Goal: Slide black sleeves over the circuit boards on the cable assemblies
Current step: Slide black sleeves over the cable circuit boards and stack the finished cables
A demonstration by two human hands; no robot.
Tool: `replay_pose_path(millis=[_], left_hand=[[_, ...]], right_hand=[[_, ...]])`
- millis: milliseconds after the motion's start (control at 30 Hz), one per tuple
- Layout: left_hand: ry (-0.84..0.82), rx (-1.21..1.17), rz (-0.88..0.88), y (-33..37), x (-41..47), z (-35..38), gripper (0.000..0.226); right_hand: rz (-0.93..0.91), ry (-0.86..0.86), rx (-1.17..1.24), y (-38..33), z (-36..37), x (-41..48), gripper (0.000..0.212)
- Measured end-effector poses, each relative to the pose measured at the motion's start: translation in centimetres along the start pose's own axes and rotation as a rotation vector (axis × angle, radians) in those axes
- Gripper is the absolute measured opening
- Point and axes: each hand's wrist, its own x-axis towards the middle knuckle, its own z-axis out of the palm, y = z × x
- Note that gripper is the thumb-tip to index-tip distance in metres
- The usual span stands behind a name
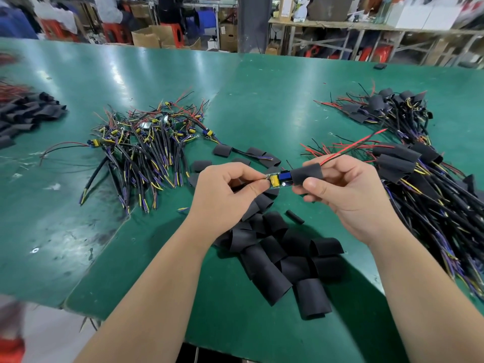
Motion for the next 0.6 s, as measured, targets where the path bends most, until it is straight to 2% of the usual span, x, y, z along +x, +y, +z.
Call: replay_pose_path(millis=[133, 333, 467, 600], left_hand=[[0.012, 0.026, 0.006, -0.08, 0.1, -0.1, 0.027], [0.035, 0.04, -0.001, -0.42, 0.1, 0.03, 0.031], [0.035, 0.07, 0.014, -0.54, 0.14, 0.08, 0.032], [0.029, 0.072, 0.028, -0.42, 0.06, 0.04, 0.029]], right_hand=[[-0.011, -0.013, -0.01, 0.03, 0.22, -0.11, 0.025], [-0.03, 0.037, -0.081, 0.18, 0.14, 0.18, 0.04], [-0.058, 0.01, -0.096, -0.09, 0.33, -0.02, 0.031], [-0.086, 0.071, -0.169, 0.02, 0.48, -0.15, 0.023]])
